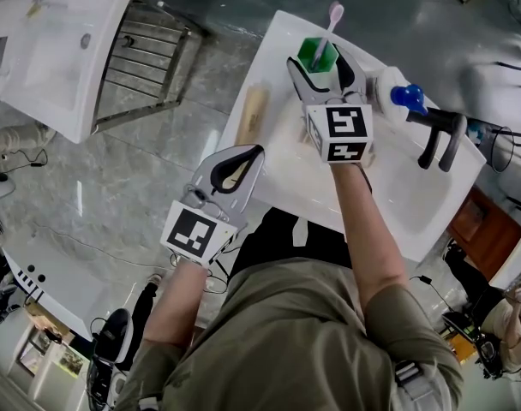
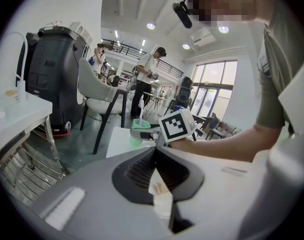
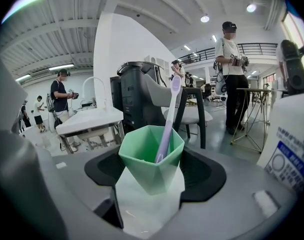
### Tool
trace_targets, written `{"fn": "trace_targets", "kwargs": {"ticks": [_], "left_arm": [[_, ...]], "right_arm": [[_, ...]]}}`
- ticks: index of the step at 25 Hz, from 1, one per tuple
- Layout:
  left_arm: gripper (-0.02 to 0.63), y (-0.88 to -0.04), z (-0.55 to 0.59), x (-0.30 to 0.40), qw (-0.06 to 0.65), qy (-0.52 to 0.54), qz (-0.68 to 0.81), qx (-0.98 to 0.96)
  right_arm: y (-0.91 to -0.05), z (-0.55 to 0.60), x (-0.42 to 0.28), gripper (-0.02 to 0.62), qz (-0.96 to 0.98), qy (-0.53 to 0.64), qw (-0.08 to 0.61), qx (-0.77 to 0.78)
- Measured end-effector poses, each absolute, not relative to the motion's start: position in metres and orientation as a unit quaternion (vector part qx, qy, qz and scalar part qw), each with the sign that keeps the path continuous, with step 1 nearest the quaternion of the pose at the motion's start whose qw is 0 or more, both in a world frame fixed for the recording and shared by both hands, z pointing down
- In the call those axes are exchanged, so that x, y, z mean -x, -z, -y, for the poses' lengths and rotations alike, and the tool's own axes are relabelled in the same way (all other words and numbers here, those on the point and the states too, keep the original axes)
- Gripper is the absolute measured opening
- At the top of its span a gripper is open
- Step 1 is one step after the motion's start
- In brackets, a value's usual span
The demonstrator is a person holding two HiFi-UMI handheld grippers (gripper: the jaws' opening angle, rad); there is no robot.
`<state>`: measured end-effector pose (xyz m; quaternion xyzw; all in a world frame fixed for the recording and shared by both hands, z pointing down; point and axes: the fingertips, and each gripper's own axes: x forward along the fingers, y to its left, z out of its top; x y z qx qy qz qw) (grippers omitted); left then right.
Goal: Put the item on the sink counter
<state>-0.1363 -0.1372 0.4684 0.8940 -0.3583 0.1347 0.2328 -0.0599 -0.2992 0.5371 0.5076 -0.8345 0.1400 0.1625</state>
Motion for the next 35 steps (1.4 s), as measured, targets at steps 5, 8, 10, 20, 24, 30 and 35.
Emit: {"fn": "trace_targets", "kwargs": {"ticks": [5, 8, 10, 20, 24, 30, 35], "left_arm": [[0.006, -0.473, 0.135, 0.142, 0.217, -0.143, 0.358, -0.897], [0.006, -0.47, 0.134, 0.142, 0.217, -0.142, 0.358, -0.897], [0.006, -0.469, 0.133, 0.143, 0.213, -0.144, 0.357, -0.898], [0.005, -0.46, 0.129, 0.139, 0.207, -0.14, 0.356, -0.9], [0.006, -0.454, 0.128, 0.136, 0.203, -0.139, 0.355, -0.902], [0.006, -0.442, 0.124, 0.131, 0.19, -0.135, 0.356, -0.905], [0.006, -0.432, 0.119, 0.127, 0.177, -0.131, 0.357, -0.908]], "right_arm": [[-0.533, 0.3, 0.06, 0.314, 0.834, -0.14, 0.156, -0.511], [-0.53, 0.3, 0.059, 0.314, 0.832, -0.139, 0.153, -0.514], [-0.527, 0.299, 0.059, 0.314, 0.831, -0.137, 0.151, -0.518], [-0.506, 0.297, 0.057, 0.314, 0.83, -0.123, 0.139, -0.526], [-0.497, 0.295, 0.058, 0.314, 0.832, -0.115, 0.136, -0.525], [-0.478, 0.286, 0.057, 0.314, 0.837, -0.105, 0.13, -0.522], [-0.452, 0.273, 0.06, 0.314, 0.845, -0.1, 0.118, -0.512]]}}
